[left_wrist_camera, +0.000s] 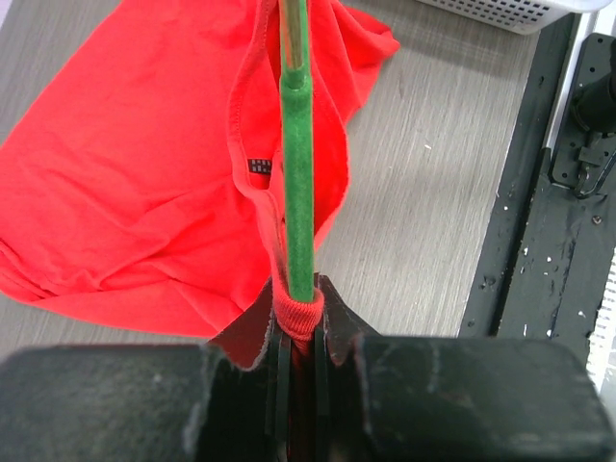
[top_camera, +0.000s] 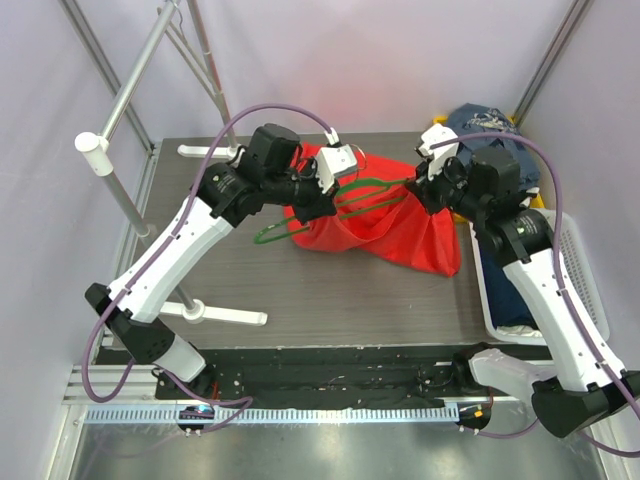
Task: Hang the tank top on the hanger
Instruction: Hang the tank top on the hanger.
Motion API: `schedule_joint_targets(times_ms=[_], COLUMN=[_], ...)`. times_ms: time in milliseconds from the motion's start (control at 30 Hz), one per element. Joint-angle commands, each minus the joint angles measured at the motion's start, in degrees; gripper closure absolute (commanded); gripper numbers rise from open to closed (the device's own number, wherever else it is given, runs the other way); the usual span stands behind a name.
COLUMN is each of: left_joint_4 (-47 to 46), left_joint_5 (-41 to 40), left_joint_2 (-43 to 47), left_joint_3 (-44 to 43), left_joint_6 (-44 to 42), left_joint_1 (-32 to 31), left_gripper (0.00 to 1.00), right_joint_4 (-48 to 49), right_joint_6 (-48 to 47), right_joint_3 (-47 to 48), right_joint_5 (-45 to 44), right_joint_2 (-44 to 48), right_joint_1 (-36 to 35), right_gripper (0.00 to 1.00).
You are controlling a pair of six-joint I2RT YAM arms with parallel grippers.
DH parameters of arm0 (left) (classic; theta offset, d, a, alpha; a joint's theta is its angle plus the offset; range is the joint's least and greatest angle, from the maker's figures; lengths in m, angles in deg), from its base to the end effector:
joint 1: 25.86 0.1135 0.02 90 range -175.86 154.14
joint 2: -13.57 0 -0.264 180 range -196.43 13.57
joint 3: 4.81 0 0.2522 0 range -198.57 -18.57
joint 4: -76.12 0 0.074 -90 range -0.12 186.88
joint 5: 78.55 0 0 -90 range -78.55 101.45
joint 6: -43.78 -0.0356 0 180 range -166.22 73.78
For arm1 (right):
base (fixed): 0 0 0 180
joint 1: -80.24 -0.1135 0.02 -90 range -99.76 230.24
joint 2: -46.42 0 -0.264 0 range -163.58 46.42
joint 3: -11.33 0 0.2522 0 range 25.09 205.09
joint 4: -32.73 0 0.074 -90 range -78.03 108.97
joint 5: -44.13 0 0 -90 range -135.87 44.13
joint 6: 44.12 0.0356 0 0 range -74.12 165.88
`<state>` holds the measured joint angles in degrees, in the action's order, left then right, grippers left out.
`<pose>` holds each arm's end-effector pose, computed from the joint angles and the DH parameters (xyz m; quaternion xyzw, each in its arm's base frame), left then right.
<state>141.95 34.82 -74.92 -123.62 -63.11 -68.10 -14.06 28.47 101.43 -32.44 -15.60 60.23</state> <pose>0.2256 -0.2239 0.4428 0.5102 0.7115 -0.2740 0.3979 0.2053 0.0836 0.4305 -0.3234 0.7426 0.1081 0.5765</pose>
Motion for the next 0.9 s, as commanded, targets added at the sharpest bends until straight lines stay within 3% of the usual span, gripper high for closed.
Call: schedule_joint_targets(times_ms=[0, 333, 700, 867], left_joint_4=[-4.3, -2.9, -2.6, -2.4], left_joint_5=[0.6, 1.7, 1.3, 1.0], left_joint_2=[-0.5, -1.4, -3.1, -3.0], left_joint_3=[-2.3, -3.0, -3.8, -4.5], left_joint_6=[0.4, -0.8, -1.1, -1.0], left_joint_1=[-0.7, -1.6, -2.0, -2.1], left_gripper=[1.00, 1.00, 1.00, 1.00], right_joint_4=[0.9, -1.5, -5.5, -4.8], right_joint_6=[2.5, 2.4, 1.8, 1.2], right_joint_3=[4.1, 10.7, 16.6, 15.4], right_joint_5=[11.1, 16.4, 28.2, 25.5], right_joint_2=[-1.9, -7.0, -9.7, -10.1], right_joint_1=[-0.8, -3.8, -6.9, -8.1], right_gripper=[0.99, 0.99, 0.99, 0.99])
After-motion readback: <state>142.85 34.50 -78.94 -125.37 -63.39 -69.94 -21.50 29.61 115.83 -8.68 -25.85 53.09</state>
